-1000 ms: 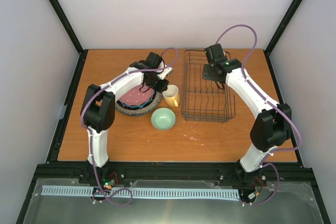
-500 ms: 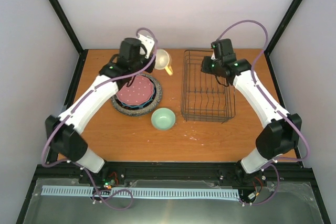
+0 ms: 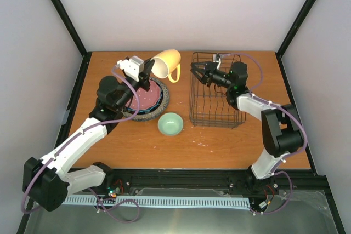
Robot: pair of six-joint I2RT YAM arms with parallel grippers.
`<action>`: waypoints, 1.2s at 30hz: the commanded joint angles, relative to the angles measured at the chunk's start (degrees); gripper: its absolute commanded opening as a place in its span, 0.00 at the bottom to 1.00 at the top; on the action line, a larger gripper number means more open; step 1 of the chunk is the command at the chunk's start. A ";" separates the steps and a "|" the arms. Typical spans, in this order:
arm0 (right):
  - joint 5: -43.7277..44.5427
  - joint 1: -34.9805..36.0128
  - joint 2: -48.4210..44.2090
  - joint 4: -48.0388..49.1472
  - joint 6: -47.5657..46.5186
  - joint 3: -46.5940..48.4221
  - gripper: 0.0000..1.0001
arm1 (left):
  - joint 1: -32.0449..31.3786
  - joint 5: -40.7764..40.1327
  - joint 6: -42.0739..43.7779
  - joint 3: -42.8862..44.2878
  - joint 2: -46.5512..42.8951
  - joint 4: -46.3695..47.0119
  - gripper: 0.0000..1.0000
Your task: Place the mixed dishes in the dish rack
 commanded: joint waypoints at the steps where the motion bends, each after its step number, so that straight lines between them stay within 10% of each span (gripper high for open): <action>1: -2.58 0.91 5.49 50.89 35.44 -0.85 0.38 | 0.06 2.02 -3.05 -2.29 -1.93 19.04 0.01; 4: 0.77 2.81 10.05 62.46 44.21 -0.24 0.35 | 0.10 1.73 -2.88 -2.07 -1.32 19.52 0.01; 36: 0.47 10.12 8.42 62.40 41.79 -3.53 0.32 | 0.07 -1.76 8.51 4.15 0.94 16.29 0.01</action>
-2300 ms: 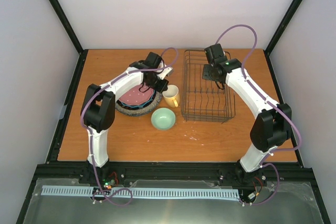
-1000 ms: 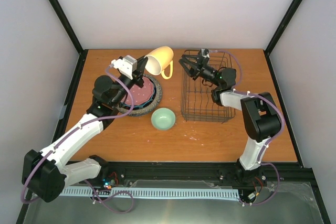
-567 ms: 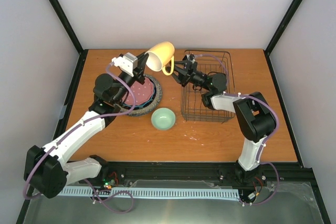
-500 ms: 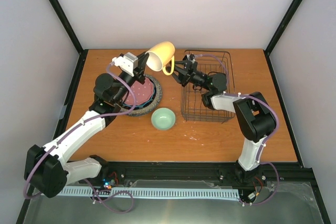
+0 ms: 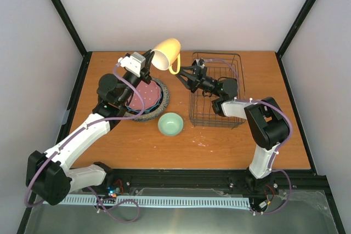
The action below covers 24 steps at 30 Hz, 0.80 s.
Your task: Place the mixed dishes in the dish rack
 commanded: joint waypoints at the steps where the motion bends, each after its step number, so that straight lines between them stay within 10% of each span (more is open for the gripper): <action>1: 0.52 -0.12 -1.94 10.50 -0.80 -0.59 0.32 | 0.06 -1.71 3.22 4.61 -2.94 4.56 0.01; 24: 1.29 -0.14 -3.79 10.52 -0.15 0.83 0.35 | 0.06 -2.13 1.43 3.50 -0.29 5.74 0.01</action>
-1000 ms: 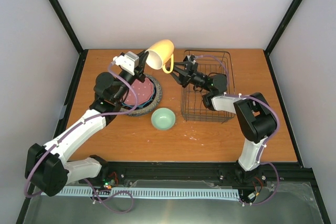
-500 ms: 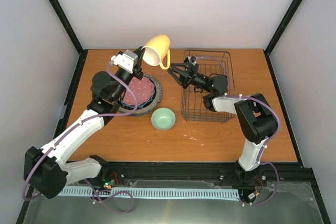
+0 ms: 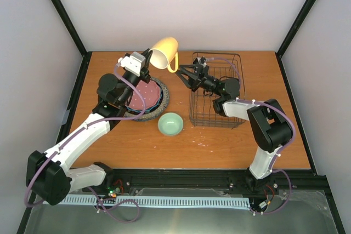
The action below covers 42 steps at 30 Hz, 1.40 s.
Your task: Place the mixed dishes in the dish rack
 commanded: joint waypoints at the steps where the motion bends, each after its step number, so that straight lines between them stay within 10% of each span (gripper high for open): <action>1: 0.87 -0.12 -1.53 10.57 -0.15 1.30 0.35 | 0.06 1.30 -1.89 3.09 0.33 5.79 0.01; 14: 0.51 -0.07 -0.16 9.95 0.21 4.75 0.30 | 0.06 4.41 -7.46 1.60 1.56 5.79 0.01; 21: -0.07 -0.07 -0.13 9.62 -0.20 5.52 0.03 | 0.06 6.21 -8.45 2.75 3.83 5.53 0.01; 27: -0.74 -0.17 -0.57 8.59 -1.67 6.45 0.03 | 0.03 6.35 -8.61 3.44 5.00 5.17 0.07; 35: -1.81 -2.61 -4.43 -0.10 -10.04 4.41 0.03 | -0.03 1.29 -7.02 2.72 3.94 4.47 0.29; 40: -2.13 -5.53 -6.86 -5.11 -14.32 2.90 0.03 | 0.03 -5.09 -5.22 1.97 1.86 4.59 0.67; 42: -2.31 -7.15 -7.30 -6.42 -15.59 2.52 0.03 | 0.06 -6.73 -4.75 1.89 0.40 4.38 0.96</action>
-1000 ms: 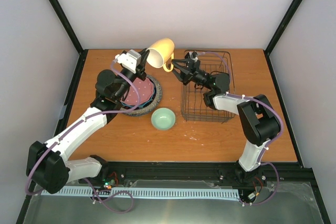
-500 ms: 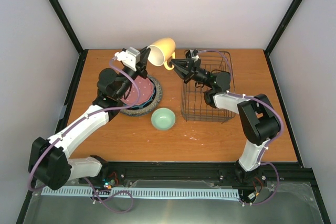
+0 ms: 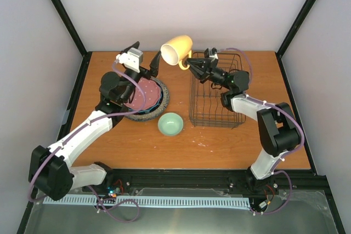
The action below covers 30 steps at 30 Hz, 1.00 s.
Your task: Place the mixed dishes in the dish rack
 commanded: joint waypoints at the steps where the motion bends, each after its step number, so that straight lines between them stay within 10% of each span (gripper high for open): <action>1: 0.68 -3.36 -4.03 -0.41 -6.16 -0.68 0.03 | -0.10 -6.18 1.43 0.85 -4.27 1.56 0.99; 5: -1.51 -6.77 -7.76 -16.18 -19.81 0.67 0.03 | -0.05 -11.93 2.25 0.56 -8.03 0.67 1.00; 9: 8.40 -7.73 -14.00 -73.22 -60.91 13.31 0.03 | 0.79 -17.15 4.63 0.68 -9.80 -1.86 1.00; 12: 25.77 -7.72 -15.95 -91.88 -79.50 20.34 0.03 | 3.28 -17.51 3.49 -0.86 -10.67 -3.89 1.00; 21: 50.27 -7.25 -20.37 -98.19 -93.66 15.72 0.03 | 7.69 -17.31 0.03 -6.05 -11.11 -5.91 1.00; 30: 67.91 0.76 -25.70 -84.97 -100.26 -0.66 0.03 | 8.69 -16.81 -1.21 -7.66 -8.36 -4.87 1.00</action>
